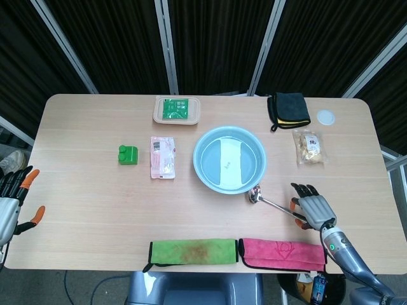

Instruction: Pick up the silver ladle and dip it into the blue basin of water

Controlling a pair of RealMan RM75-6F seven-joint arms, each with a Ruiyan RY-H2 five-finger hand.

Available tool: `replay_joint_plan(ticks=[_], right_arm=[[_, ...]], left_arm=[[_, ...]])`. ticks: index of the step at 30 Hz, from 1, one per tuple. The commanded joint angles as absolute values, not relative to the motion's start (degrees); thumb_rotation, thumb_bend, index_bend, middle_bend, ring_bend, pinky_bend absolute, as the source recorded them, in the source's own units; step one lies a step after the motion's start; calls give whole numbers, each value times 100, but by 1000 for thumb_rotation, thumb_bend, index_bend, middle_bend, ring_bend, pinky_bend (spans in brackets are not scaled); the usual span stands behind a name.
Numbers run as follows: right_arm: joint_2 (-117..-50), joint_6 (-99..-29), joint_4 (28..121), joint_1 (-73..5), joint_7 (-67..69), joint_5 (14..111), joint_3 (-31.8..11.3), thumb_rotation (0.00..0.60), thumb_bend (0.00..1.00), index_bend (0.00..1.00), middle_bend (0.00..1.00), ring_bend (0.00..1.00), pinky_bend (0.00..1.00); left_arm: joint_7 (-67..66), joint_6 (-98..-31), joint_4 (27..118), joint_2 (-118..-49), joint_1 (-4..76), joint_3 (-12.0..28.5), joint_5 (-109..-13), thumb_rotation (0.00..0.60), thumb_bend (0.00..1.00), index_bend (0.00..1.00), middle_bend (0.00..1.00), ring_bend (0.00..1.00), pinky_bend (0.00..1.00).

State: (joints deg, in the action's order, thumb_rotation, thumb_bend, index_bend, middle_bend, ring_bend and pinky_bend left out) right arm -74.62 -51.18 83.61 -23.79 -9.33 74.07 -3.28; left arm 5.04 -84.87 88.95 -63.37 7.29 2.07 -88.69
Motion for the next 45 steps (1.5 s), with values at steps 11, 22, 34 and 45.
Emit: replay_joint_plan(ticks=[11,22,34,45], right_arm=[[-7944,-5116,7506,-2419,-478,7413,-288,600,290,429,0,0,0],[-8155,-4922,7177,-2495,-433,7308,-252,600,290,399,0,0,0],[-8324,-4970,7093,-2482,-508,7238,-234,600,290,383,0,0,0],[-8519,-4794,6847,-2598,-540,7195,-238,600,291,368,0,0,0]], left_arm=[[790,-8686,8768,-6383,702,217,-9003,600,270,0,0,0,0],[464,-8925,8622,-6623,655,383,-8867,600,237,0,0,0,0],[543,-8870,8591,-6620,679,387,-8851,600,237,0,0,0,0],[547,-8886,8589,-6612,672,385,-8856,600,231,0,0,0,0]])
